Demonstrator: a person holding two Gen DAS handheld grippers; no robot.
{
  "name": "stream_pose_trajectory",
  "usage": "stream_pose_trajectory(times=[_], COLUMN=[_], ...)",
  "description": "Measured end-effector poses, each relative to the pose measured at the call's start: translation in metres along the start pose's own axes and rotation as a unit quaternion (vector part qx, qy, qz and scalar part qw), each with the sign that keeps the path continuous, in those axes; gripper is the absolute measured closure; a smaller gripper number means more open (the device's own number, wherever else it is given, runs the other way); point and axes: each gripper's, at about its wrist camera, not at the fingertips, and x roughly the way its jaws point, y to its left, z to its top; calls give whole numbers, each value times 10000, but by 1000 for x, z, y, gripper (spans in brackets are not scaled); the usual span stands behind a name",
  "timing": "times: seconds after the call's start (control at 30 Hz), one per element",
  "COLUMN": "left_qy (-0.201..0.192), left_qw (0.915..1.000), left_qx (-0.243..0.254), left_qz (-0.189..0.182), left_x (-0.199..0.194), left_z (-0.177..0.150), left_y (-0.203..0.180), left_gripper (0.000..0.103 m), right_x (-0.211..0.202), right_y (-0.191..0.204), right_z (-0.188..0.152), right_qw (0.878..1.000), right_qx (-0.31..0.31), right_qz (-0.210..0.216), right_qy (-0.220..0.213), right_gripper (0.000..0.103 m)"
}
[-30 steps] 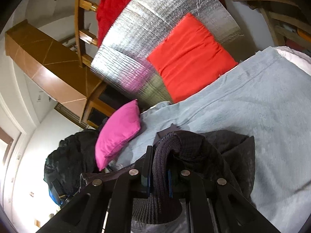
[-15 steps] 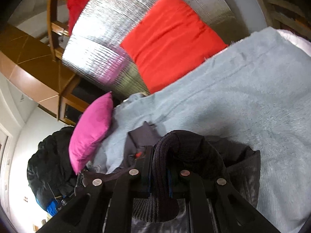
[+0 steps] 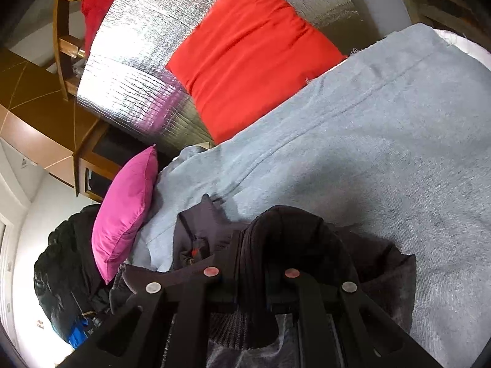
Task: Fold large clothes
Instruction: 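Lower the held knit hem onto the collar with both tools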
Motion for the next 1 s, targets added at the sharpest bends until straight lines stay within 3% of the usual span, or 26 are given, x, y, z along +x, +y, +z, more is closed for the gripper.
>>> stream_pose_trajectory(times=[0.23, 0.37, 0.53, 0.6, 0.63, 0.67, 0.73, 0.77, 0.8, 0.87, 1.0], left_qy=[19, 259, 226, 152, 53, -32, -167, -209, -226, -246, -439], left_qw=[9999, 9975, 9953, 9956, 9957, 9953, 9934, 9925, 9921, 9925, 9948], left_qx=[-149, -654, -923, -904, -921, -966, -1139, -1202, -1234, -1194, -912], left_qz=[-51, -83, -209, -192, -119, -43, -24, -38, -41, -54, 81], left_x=[3, 26, 30, 30, 29, 27, 22, 19, 17, 10, -9], left_z=[15, 20, 22, 22, 22, 23, 25, 26, 28, 30, 23], left_y=[0, 7, 12, 12, 15, 17, 26, 30, 34, 42, 65], left_gripper=[88, 86, 82, 75, 64, 50, 39, 39, 38, 38, 31], right_x=[-11, 8, 19, 21, 21, 21, 21, 21, 18, 7, -18], right_y=[15, -2, -16, -19, -20, -21, -21, -20, -18, -12, -3], right_z=[11, 14, 9, 10, 11, 11, 12, 12, 13, 15, 16], right_qw=[9998, 9991, 9976, 9974, 9969, 9964, 9959, 9954, 9950, 9949, 9956], right_qx=[-169, 411, 648, 692, 746, 797, 811, 820, 827, 742, 487], right_qz=[58, 113, 174, 199, 228, 291, 405, 485, 540, 524, 614], right_qy=[-110, -80, -149, -102, -72, -68, -66, -77, -161, -429, -522], right_gripper=[92, 91, 90, 88, 86, 81, 63, 38, 22, 22, 22])
